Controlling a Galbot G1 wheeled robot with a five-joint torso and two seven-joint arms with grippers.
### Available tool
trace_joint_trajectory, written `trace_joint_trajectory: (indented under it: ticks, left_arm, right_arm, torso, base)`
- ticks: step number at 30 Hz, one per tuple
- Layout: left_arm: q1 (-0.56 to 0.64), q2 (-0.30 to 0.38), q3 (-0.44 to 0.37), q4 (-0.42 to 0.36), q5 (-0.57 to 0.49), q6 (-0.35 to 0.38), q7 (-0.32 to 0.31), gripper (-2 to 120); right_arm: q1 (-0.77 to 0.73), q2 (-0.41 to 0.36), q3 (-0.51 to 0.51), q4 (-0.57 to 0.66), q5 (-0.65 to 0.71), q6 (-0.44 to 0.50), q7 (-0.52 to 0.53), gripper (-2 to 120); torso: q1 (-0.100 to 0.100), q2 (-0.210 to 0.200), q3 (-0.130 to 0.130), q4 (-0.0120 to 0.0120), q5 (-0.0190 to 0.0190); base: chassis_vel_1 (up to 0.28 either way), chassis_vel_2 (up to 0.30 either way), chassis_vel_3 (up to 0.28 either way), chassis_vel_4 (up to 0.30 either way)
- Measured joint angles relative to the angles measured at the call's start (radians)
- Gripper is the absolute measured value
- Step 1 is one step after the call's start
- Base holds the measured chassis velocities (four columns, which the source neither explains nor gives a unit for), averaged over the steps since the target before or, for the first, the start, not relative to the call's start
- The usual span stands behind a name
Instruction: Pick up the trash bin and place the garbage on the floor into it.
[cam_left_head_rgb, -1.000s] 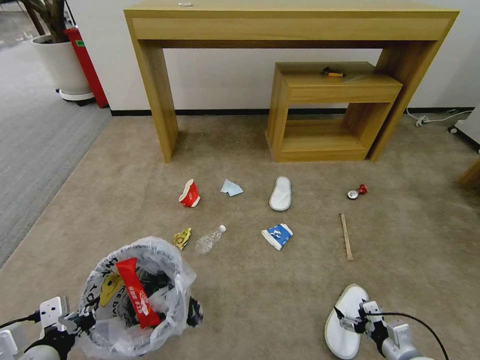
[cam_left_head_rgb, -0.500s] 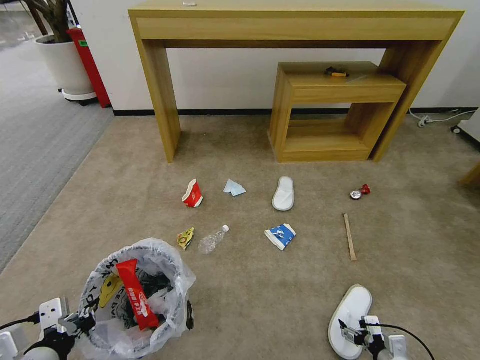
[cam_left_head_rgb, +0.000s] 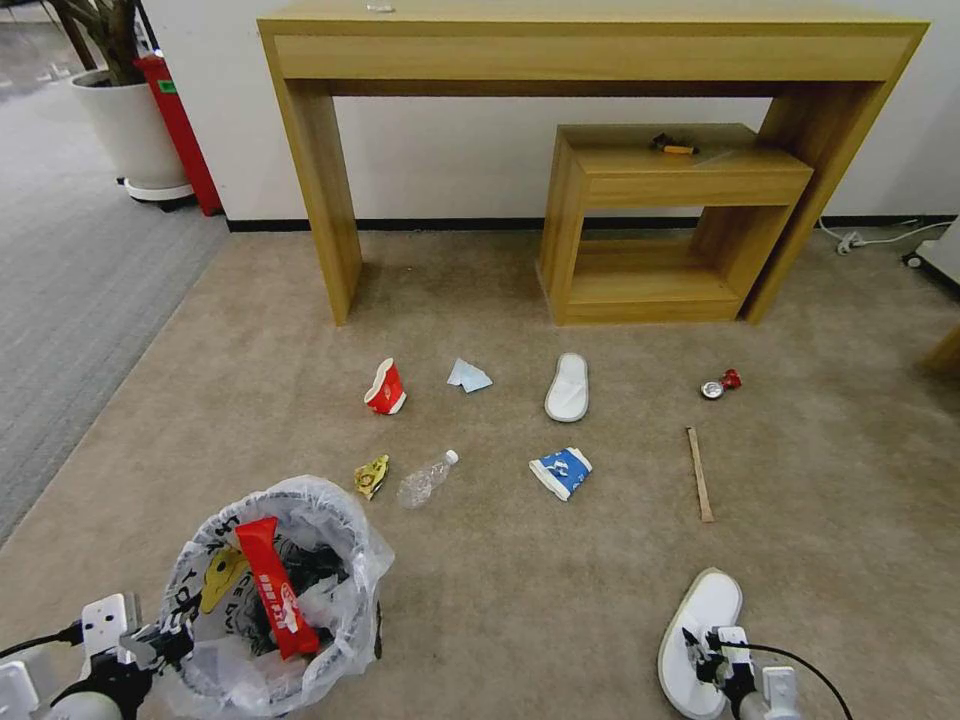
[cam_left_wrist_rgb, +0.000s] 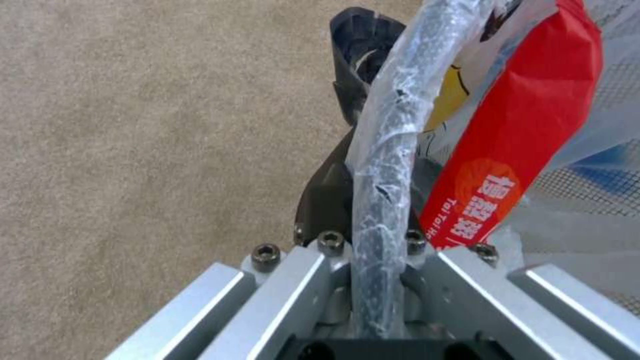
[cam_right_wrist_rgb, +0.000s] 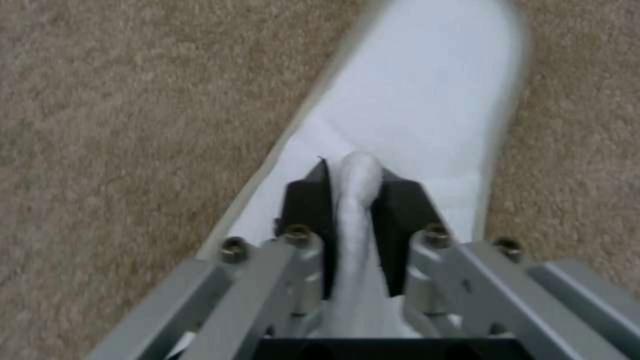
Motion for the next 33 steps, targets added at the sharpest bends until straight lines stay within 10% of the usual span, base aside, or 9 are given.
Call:
trace_joint_trajectory:
  ticks: [10, 22, 33]
  left_arm:
    - [0.000, 0.004, -0.002, -0.003, -0.004, 0.000, 0.002, 0]
    - [-0.009, 0.006, 0.002, -0.010, -0.014, 0.000, -0.006, 0]
    - [-0.023, 0.015, 0.030, -0.002, -0.007, 0.000, -0.021, 0]
  right_arm:
    - [0.014, 0.017, 0.018, 0.039, -0.011, 0.002, 0.016, 0]
    - [0.302, -0.140, -0.035, 0.471, 0.085, -0.142, -0.164, 0]
    - [1.013, -0.018, -0.697, 0.506, 0.309, -0.209, -0.250, 0]
  torso:
    - [0.000, 0.000, 0.000, -0.0002, 0.0003]
    - [0.000, 0.000, 0.000, 0.0000, -0.0003]
    - [0.000, 0.000, 0.000, 0.0006, 0.0001]
  base:
    - [0.000, 0.000, 0.000, 0.000]
    - [0.000, 0.000, 0.000, 0.000]
    - [0.000, 0.000, 0.000, 0.000]
